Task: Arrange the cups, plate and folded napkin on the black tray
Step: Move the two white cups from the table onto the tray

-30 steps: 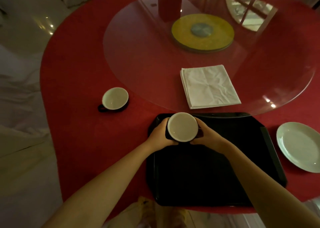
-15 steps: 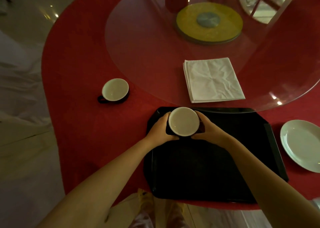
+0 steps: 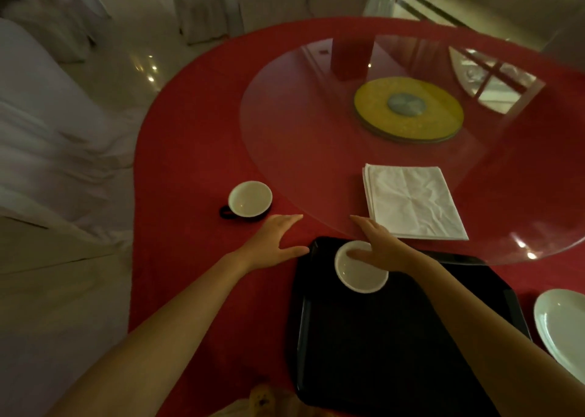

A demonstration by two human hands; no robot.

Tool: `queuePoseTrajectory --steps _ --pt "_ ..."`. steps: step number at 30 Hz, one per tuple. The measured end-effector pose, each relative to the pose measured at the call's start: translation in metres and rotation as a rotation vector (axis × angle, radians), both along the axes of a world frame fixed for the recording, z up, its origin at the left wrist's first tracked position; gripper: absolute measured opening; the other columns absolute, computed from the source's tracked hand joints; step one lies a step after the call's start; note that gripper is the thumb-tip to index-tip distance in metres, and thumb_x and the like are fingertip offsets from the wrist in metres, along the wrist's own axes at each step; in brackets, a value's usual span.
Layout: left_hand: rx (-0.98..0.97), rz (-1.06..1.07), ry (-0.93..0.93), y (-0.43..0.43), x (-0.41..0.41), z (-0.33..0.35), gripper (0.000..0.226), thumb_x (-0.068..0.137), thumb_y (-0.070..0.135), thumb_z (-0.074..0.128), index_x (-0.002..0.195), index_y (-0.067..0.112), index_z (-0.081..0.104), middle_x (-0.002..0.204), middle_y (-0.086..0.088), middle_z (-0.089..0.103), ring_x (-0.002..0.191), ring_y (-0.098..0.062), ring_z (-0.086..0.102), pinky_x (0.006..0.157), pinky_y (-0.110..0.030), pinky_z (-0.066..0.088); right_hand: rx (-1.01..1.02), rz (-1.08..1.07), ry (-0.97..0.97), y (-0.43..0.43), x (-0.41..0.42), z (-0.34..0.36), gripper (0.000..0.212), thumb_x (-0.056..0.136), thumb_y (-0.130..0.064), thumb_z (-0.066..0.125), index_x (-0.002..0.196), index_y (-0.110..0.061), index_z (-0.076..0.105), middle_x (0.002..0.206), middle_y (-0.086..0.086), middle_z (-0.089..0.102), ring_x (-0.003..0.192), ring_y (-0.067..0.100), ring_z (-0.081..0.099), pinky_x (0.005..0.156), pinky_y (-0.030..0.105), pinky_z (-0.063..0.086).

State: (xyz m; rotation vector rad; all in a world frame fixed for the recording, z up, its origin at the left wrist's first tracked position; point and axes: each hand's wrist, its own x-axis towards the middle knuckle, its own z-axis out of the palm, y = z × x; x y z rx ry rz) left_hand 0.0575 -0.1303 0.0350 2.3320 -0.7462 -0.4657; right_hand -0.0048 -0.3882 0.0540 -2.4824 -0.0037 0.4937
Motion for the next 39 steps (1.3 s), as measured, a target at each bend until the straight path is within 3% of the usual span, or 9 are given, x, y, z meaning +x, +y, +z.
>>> queuePoseTrajectory --steps 4,9,14,17,21,28,33,39 --pt "0.041 0.122 -0.009 0.039 0.019 0.010 0.089 0.077 0.055 0.062 0.147 0.024 0.016 0.157 -0.001 0.017 0.144 -0.017 0.014 0.115 -0.039 0.020 -0.042 0.083 0.023 0.035 0.035 0.007 0.095 0.078 -0.050 0.064 0.147 -0.019 0.006 0.157 0.008 0.011 0.142 0.033 0.011 0.115 0.050 0.021" --pt "0.123 0.267 -0.029 0.085 0.042 0.011 0.104 0.073 0.049 0.071 0.148 0.020 0.005 0.158 -0.005 0.009 0.145 -0.022 0.010 0.117 -0.041 0.019 -0.046 0.152 0.039 0.080 0.074 0.008 0.101 0.076 -0.047 0.068 0.147 -0.018 0.003 0.157 0.008 0.007 0.143 0.032 0.006 0.115 0.047 0.015" --pt "0.273 0.228 -0.015 0.115 0.065 0.003 0.116 0.071 0.048 0.073 0.148 0.020 -0.009 0.159 -0.003 -0.007 0.146 -0.019 -0.003 0.119 -0.038 0.012 -0.064 0.143 0.047 0.120 0.099 -0.004 0.109 0.073 -0.038 0.074 0.147 -0.012 0.000 0.157 0.011 0.004 0.143 0.035 0.003 0.115 0.048 0.014" --pt "0.319 0.205 -0.016 0.122 0.083 -0.003 0.120 0.069 0.046 0.075 0.147 0.016 -0.011 0.159 -0.006 -0.009 0.146 -0.020 -0.003 0.119 -0.036 0.009 -0.092 0.133 0.075 0.136 0.110 -0.019 0.112 0.072 -0.035 0.076 0.147 -0.010 -0.003 0.157 0.013 -0.001 0.144 0.036 0.001 0.116 0.048 0.012" --pt "0.326 0.182 0.049 0.121 0.102 -0.016 0.121 0.068 0.046 0.076 0.147 0.017 -0.012 0.159 -0.006 -0.008 0.146 -0.020 -0.002 0.118 -0.036 0.009 0.027 0.011 0.059 0.149 0.122 -0.038 0.114 0.070 -0.031 0.078 0.146 -0.010 -0.004 0.157 0.012 0.001 0.144 0.034 0.005 0.116 0.051 0.017" --pt "0.062 0.272 0.291 0.105 0.124 -0.037 0.125 0.060 0.029 0.085 0.148 0.022 -0.004 0.157 -0.007 0.017 0.143 -0.025 0.020 0.113 -0.041 0.026 0.263 -0.111 0.003 0.161 0.138 -0.059 0.111 0.061 -0.022 0.085 0.145 -0.014 0.012 0.152 0.011 0.021 0.140 0.027 0.020 0.112 0.051 0.028" --pt "-0.061 0.244 0.292 0.098 0.132 -0.040 0.109 0.058 0.016 0.087 0.144 0.016 0.020 0.144 -0.004 0.041 0.132 -0.022 0.040 0.106 -0.039 0.039 0.367 -0.175 -0.096 0.167 0.144 -0.069 0.095 0.059 -0.014 0.085 0.136 -0.016 0.029 0.139 0.009 0.036 0.129 0.024 0.035 0.100 0.036 0.035" --pt "-0.116 0.271 0.285 0.098 0.132 -0.042 0.100 0.056 0.014 0.087 0.138 0.015 0.030 0.137 -0.004 0.047 0.124 -0.020 0.047 0.101 -0.038 0.043 0.442 -0.214 -0.109 0.168 0.145 -0.074 0.091 0.059 -0.011 0.085 0.133 -0.012 0.031 0.136 0.010 0.038 0.124 0.023 0.042 0.100 0.044 0.044"
